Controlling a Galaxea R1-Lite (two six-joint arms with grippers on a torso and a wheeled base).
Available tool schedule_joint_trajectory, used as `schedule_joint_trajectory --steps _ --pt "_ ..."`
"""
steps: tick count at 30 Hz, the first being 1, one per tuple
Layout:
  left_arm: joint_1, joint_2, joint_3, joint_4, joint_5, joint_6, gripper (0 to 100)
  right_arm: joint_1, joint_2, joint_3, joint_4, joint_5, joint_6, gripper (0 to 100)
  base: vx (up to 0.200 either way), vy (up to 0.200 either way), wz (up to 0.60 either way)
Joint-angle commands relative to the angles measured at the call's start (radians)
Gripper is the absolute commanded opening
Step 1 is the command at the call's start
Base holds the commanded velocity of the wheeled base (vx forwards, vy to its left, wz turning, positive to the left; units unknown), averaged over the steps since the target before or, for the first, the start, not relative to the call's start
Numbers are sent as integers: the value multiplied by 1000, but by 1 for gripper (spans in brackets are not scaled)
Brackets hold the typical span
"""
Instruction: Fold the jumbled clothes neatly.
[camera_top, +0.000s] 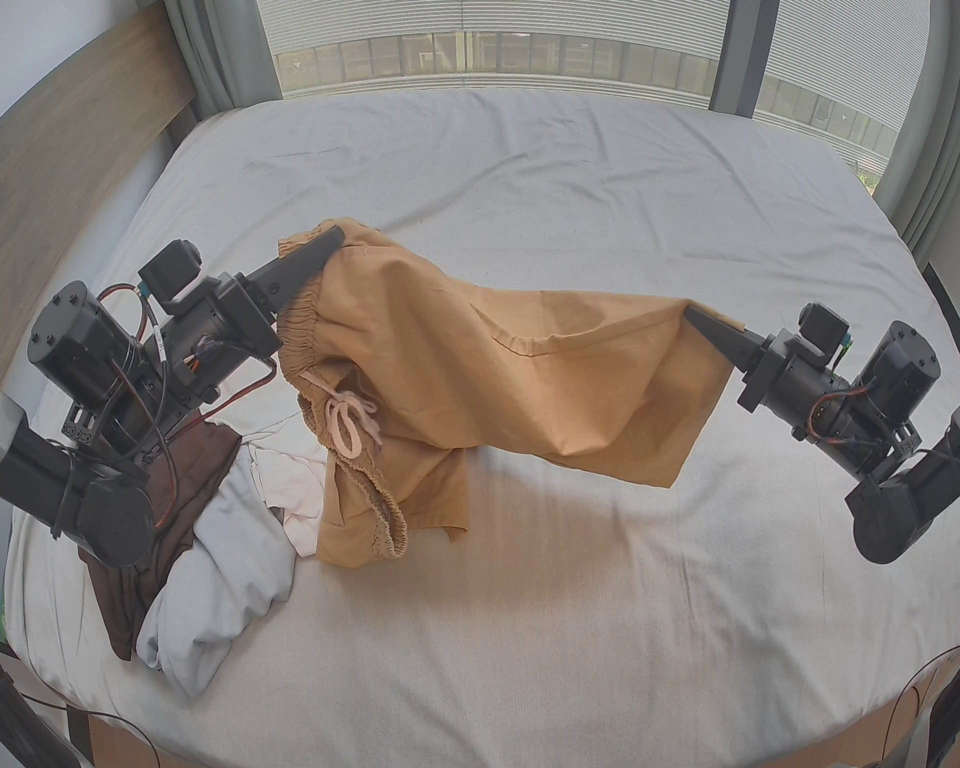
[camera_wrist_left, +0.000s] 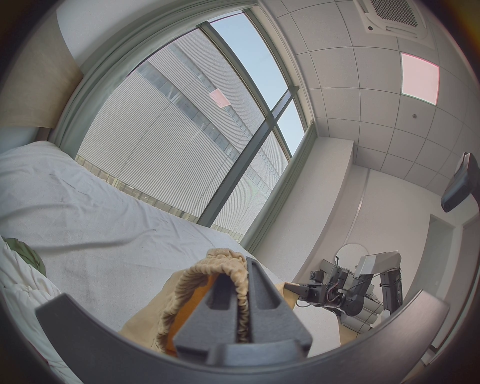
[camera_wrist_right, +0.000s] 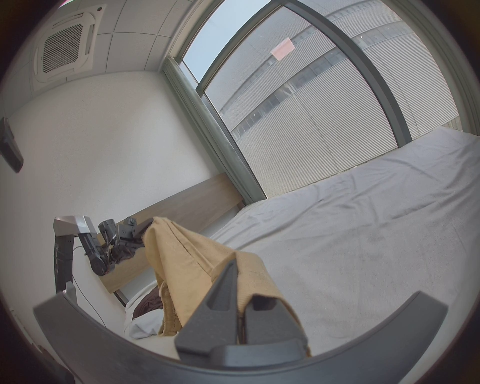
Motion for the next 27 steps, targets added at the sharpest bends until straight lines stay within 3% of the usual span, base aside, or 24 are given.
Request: schedule_joint_trajectory --steps 1,6,16,27 --pt "12 -10 -4 0 -7 -2 0 -16 -93 -73 115 0 11 0 0 0 0" --pt "18 -16 -20 0 -9 -3 0 -36 -177 -122 246 0 11 0 0 0 0" --pt "19 -22 -25 0 -7 -6 0 -100 -222 -168 305 0 11 0 0 0 0" --pt "59 -15 -27 0 -9 -8 0 -119 -312 -191 399 3 11 0 0 0 0"
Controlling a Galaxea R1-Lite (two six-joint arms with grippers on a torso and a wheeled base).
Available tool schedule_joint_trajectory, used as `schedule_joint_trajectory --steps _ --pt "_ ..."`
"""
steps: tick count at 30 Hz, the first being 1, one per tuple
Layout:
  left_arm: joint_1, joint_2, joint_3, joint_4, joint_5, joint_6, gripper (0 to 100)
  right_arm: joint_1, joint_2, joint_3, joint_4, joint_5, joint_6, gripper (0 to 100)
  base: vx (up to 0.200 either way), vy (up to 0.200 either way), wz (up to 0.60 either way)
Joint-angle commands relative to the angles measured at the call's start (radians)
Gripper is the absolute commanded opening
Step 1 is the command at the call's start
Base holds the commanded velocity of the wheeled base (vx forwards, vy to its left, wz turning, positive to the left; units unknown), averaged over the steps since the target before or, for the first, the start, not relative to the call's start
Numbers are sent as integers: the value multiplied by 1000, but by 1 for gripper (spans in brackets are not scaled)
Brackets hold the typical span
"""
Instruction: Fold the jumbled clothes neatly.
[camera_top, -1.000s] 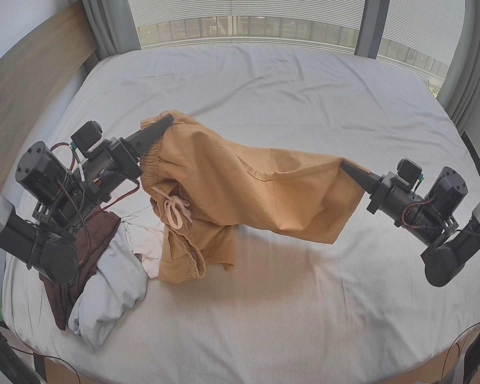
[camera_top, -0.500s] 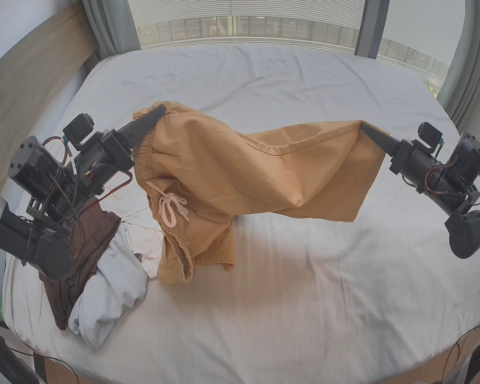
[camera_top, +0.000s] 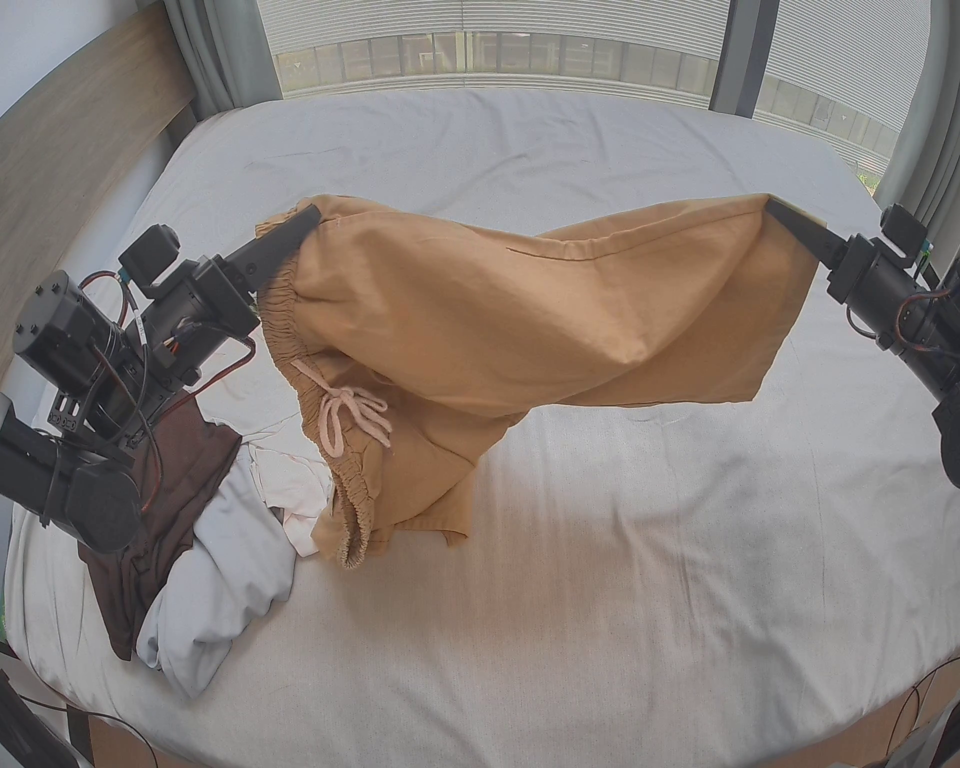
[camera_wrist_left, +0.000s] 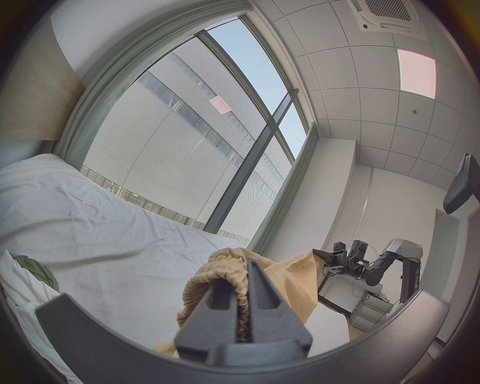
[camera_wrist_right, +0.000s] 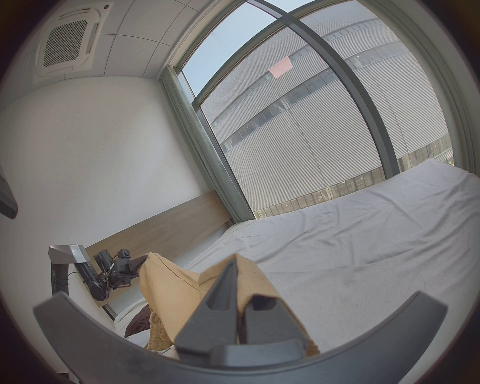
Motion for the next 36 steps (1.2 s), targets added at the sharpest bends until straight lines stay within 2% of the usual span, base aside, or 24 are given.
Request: schedule_joint_trajectory --steps 1,2,11,27,36 --pt "15 4 0 0 0 -1 0 -2 -45 -2 10 1 0 0 0 0 0" --pt "44 28 0 0 -1 3 0 -50 -56 10 16 11 1 0 0 0 0" --pt "75 39 -10 0 -13 1 0 -53 -19 53 4 13 0 0 0 0 0" --pt "83 36 -14 0 -15 1 0 -59 131 79 -62 13 -6 0 0 0 0" --pt "89 36 -14 0 -15 1 0 -65 145 71 -65 11 -6 0 0 0 0"
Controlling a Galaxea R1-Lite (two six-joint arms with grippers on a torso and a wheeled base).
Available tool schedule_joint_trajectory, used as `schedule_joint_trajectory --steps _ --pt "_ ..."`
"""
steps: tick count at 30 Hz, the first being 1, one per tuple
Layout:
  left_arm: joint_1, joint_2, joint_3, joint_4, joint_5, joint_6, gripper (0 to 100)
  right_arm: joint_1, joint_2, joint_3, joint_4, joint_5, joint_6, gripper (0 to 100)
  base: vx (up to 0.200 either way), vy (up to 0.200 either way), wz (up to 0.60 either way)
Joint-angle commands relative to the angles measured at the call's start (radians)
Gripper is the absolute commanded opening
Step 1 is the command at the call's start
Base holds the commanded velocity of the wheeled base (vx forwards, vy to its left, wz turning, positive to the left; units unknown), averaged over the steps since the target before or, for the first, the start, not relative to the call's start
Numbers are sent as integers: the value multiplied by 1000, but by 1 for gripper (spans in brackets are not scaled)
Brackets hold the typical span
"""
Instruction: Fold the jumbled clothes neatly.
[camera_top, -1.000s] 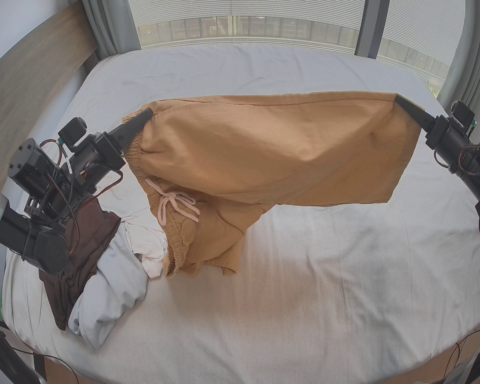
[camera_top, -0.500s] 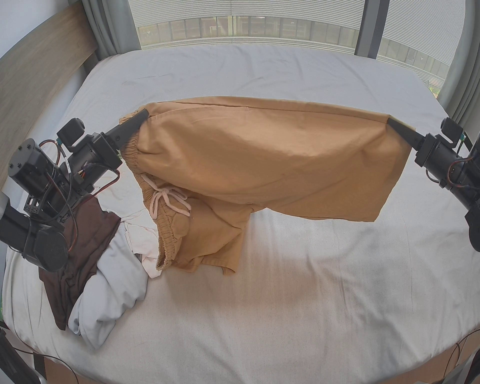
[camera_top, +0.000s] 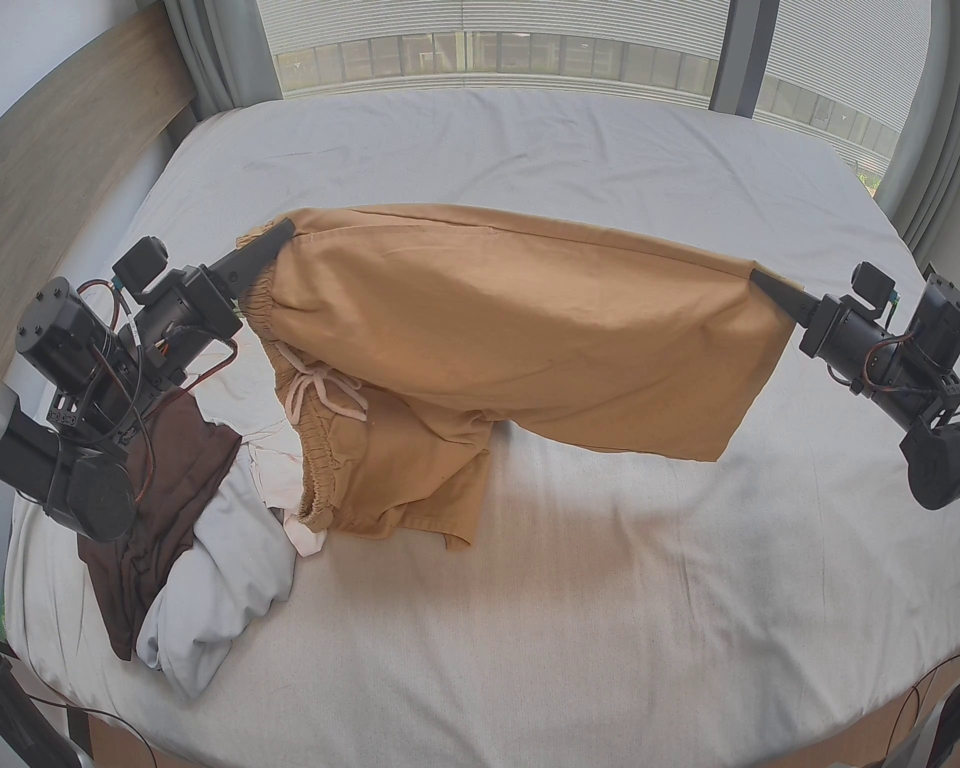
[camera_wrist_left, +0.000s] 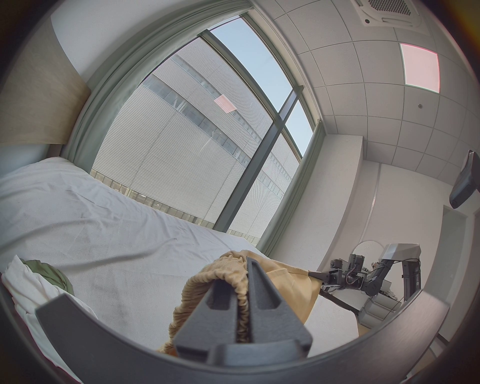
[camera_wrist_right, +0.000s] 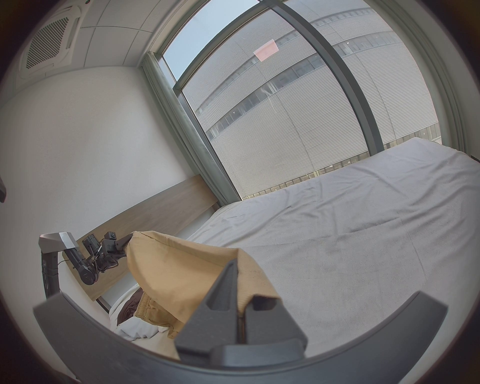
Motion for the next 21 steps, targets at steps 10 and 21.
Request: schedule_joint_trajectory --steps 10,21 --pt "-12 -69 71 0 -20 -2 0 5 -62 34 14 3 -3 0 0 0 0" --pt "-1 -199 238 1 -178 -2 0 28 -128 134 12 5 -32 0 0 0 0"
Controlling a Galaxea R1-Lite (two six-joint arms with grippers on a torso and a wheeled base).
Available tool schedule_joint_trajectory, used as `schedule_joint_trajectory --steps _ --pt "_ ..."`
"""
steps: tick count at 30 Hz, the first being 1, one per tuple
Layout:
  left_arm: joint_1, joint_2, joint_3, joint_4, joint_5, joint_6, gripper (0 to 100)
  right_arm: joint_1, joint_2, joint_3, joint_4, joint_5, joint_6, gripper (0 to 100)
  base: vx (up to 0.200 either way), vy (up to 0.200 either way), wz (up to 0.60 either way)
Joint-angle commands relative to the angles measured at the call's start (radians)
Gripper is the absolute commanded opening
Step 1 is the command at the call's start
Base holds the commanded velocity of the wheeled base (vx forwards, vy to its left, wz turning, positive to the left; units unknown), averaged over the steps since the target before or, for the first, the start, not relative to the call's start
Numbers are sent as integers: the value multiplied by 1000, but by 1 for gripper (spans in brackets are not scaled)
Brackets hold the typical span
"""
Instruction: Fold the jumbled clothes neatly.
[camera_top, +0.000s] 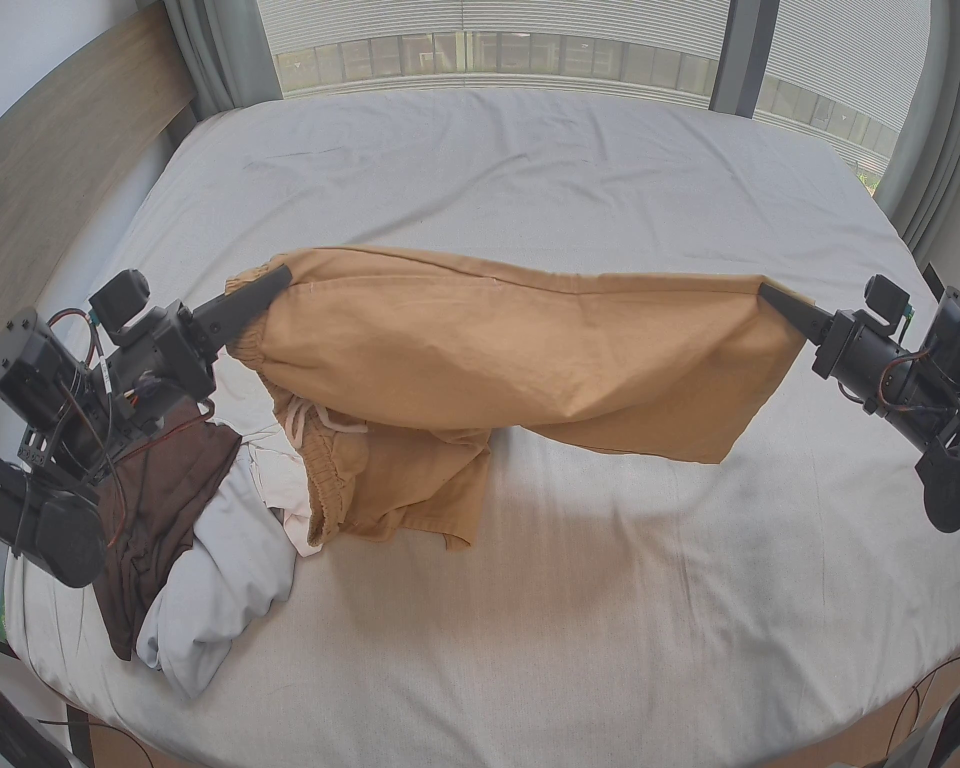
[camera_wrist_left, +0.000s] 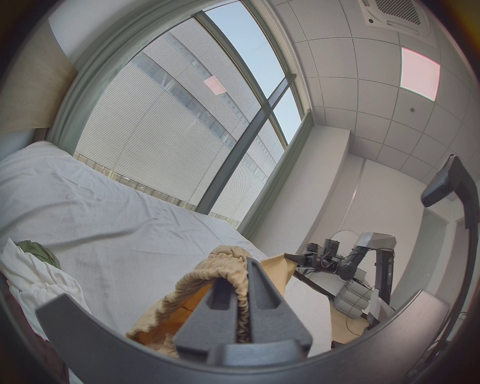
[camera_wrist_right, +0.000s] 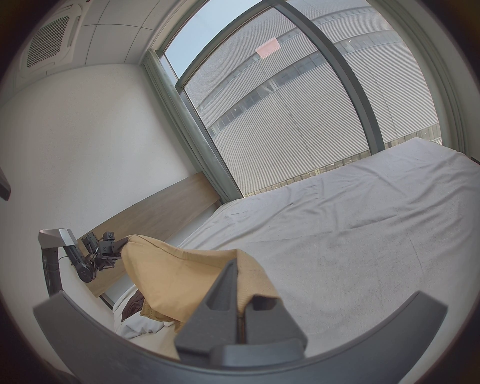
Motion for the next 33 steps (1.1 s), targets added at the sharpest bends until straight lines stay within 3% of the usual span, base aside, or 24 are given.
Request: schedule_joint_trajectory --steps 1,11,22,29,31,33 --pt "3 -92 59 1 -36 -2 0 9 -56 48 4 2 -9 0 0 0 0" --pt "55 -143 93 1 -84 -24 0 18 -171 137 8 2 -10 0 0 0 0" --pt "107 -48 24 0 -68 -16 0 12 -99 105 -4 -1 -9 0 0 0 0" --pt "101 -34 -8 3 -64 -29 0 21 -55 62 0 -1 -9 0 0 0 0" --pt "94 -14 -25 1 -45 -25 0 21 -32 39 5 -1 -9 0 0 0 0" --pt "61 30 -56 1 33 -22 0 20 23 -17 7 -3 -9 0 0 0 0"
